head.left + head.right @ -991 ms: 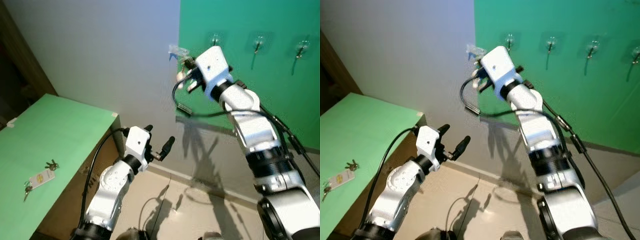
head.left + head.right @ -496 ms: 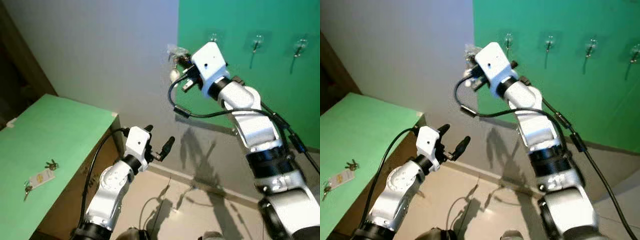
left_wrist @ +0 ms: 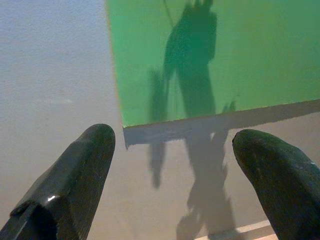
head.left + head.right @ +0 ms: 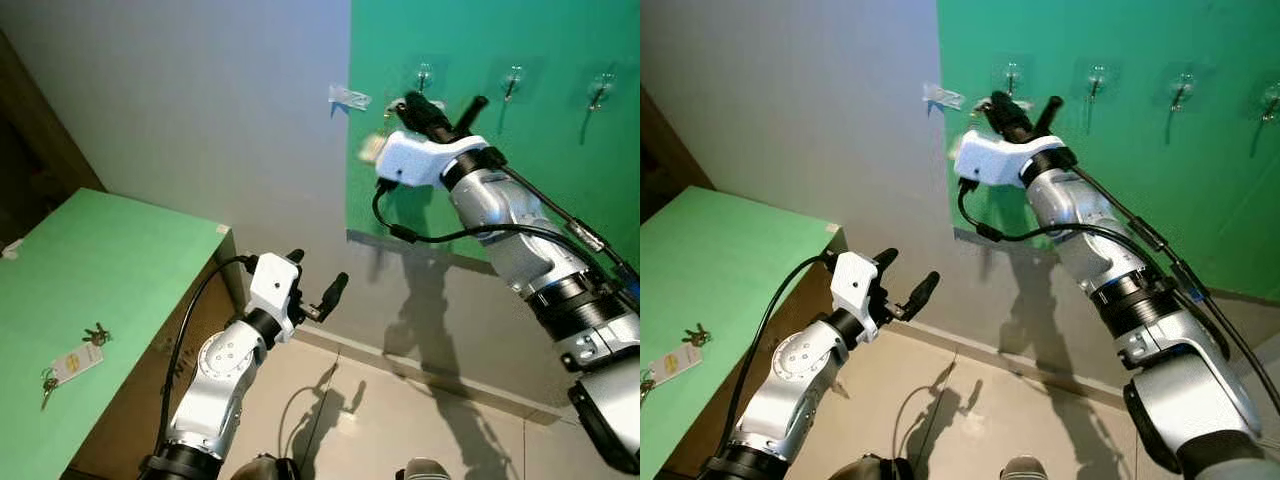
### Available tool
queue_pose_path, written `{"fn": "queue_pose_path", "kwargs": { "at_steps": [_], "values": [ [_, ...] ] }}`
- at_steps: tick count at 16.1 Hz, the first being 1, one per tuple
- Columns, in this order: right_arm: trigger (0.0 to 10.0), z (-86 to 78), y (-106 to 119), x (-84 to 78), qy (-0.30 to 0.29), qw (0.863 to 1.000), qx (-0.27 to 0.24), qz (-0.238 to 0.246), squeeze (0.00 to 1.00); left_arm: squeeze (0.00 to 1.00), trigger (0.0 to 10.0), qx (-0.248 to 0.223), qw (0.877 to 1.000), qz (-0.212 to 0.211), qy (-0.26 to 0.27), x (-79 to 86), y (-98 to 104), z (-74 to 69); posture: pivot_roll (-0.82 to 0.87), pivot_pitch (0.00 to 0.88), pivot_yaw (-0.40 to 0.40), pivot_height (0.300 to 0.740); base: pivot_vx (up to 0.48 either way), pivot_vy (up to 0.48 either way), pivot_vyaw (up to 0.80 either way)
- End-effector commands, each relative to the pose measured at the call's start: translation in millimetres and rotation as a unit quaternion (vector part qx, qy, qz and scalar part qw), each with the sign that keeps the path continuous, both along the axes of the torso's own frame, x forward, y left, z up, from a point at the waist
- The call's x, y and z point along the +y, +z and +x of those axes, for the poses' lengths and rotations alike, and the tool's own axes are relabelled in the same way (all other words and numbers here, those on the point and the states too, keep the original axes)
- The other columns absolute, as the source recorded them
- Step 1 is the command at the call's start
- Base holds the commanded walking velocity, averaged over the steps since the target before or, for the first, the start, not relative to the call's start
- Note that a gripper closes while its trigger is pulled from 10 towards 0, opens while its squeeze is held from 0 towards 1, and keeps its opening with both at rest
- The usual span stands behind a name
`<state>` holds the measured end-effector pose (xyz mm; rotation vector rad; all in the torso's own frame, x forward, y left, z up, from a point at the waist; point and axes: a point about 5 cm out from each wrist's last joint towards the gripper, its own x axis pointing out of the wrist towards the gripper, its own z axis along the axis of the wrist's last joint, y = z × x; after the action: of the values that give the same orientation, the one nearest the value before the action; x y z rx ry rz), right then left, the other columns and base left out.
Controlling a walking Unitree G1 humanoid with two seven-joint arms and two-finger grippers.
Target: Hang keys on a hook
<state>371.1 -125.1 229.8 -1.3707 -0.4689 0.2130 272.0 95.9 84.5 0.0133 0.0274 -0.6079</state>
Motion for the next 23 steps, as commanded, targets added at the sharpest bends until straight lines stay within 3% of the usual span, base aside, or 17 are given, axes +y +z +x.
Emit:
{"fn": "queue_pose_path", "kwargs": {
  "at_steps": [1, 3, 5, 12, 14, 15, 16, 17, 19, 23],
  "values": [
    [0.0, 1.0, 3, 3.4, 0.008, 1.0, -0.011, -0.019, 0.0, 0.0, 10.0, -0.004, 1.0, 0.007, -0.001, 0.4, 2, 0.3, -0.25, 0.037, 0.088, 0.72, 0.0, 0.0, 0.0],
    [0.0, 3.0, 2, 1.2, 0.003, 0.999, -0.016, -0.028, 0.0, 0.0, 10.0, -0.004, 1.0, 0.007, -0.001, 0.5, 2, -0.1, -0.25, 0.039, 0.089, 0.72, 0.0, 0.0, 0.0],
    [0.0, 5.7, 5, -2.8, -0.009, 0.996, -0.052, -0.072, 0.0, 0.0, 10.0, -0.003, 1.0, 0.008, -0.002, 0.6, 2, -0.3, -0.26, 0.039, 0.089, 0.72, 0.0, 0.0, 0.0],
    [0.0, 15.3, 4, -19.3, -0.046, 0.988, -0.091, -0.118, 0.0, 0.0, 10.0, -0.004, 1.0, 0.01, -0.004, 1.9, 3, -0.3, -0.26, 0.045, 0.096, 0.72, 0.0, 0.0, 0.0],
    [0.0, 17.3, 4, -24.3, -0.063, 0.995, -0.06, -0.049, 0.0, 0.0, 10.0, -0.003, 1.0, 0.01, -0.004, 2.1, 2, -0.5, -0.25, 0.045, 0.097, 0.72, 0.0, 0.0, 0.0],
    [0.0, 18.1, -1, -28.5, -0.076, 0.992, 0.021, 0.099, 0.0, 0.0, 10.0, -0.003, 1.0, 0.01, -0.003, 2.5, 3, -1.1, -0.25, 0.052, 0.097, 0.72, 0.0, 0.0, 0.0],
    [0.0, 17.8, -5, -28.9, -0.075, 0.983, 0.057, 0.159, 0.0, 0.0, 10.0, -0.003, 1.0, 0.009, -0.003, 2.5, 2, -1.7, -0.25, 0.054, 0.097, 0.72, 0.0, 0.0, 0.0],
    [0.0, 17.4, -8, -29.6, -0.076, 0.973, 0.08, 0.2, 0.0, 0.0, 10.0, -0.001, 1.0, 0.009, -0.004, 2.4, 2, -2.5, -0.25, 0.056, 0.098, 0.72, 0.0, 0.0, 0.0],
    [0.0, 19.1, -8, -31.4, -0.08, 0.964, 0.09, 0.236, 0.0, 0.0, 10.0, 0.0, 1.0, 0.008, -0.005, 1.9, 2, -3.6, -0.25, 0.055, 0.099, 0.72, 0.0, 0.0, 0.0],
    [0.0, 21.2, -7, -32.4, -0.072, 0.919, 0.159, 0.355, 0.0, 0.0, 10.0, 0.001, 1.0, 0.009, -0.005, 1.5, 1, -4.0, -0.25, 0.047, 0.098, 0.72, 0.0, 0.0, 0.0]
  ]
}}
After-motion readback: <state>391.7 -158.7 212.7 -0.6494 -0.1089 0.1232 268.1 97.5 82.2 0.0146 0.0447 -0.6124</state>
